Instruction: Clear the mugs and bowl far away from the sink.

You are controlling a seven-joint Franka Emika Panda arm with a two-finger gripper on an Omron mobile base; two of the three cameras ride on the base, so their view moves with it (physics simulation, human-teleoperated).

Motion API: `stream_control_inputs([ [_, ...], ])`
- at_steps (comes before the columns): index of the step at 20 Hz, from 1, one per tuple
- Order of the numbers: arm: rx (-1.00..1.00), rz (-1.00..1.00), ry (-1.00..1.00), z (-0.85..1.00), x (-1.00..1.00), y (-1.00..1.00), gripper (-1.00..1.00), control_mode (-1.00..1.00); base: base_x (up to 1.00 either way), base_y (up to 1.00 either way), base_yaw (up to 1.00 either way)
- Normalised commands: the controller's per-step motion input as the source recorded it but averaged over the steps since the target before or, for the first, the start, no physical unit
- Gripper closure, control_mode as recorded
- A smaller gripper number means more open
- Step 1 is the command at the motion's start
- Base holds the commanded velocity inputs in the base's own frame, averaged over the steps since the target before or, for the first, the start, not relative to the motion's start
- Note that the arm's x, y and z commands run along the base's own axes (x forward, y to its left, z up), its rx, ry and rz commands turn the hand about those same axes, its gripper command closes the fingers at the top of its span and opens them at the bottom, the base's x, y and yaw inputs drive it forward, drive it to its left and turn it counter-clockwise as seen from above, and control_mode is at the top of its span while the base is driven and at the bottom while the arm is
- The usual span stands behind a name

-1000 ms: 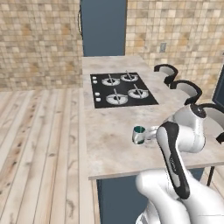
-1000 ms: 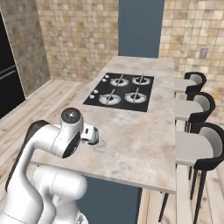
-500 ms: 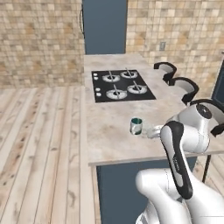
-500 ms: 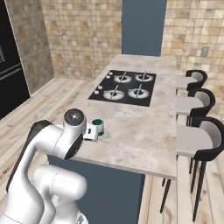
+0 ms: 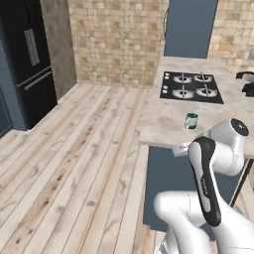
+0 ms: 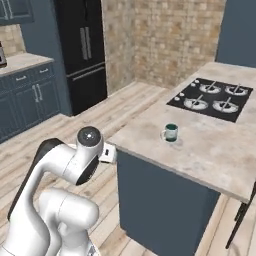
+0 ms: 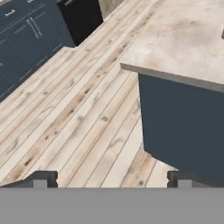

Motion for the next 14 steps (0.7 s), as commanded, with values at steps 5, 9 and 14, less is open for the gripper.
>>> stream_control_inputs([
  [5, 0.00, 0.00, 0.00, 0.00, 0.00, 0.00, -1.00, 1.00, 0.00, 0.00, 1.00],
  [9, 0.00, 0.00, 0.00, 0.00, 0.00, 0.00, -1.00, 1.00, 0.00, 0.00, 1.00],
  [14, 0.00, 0.00, 0.00, 0.00, 0.00, 0.00, -1.00, 1.00, 0.00, 0.00, 1.00],
])
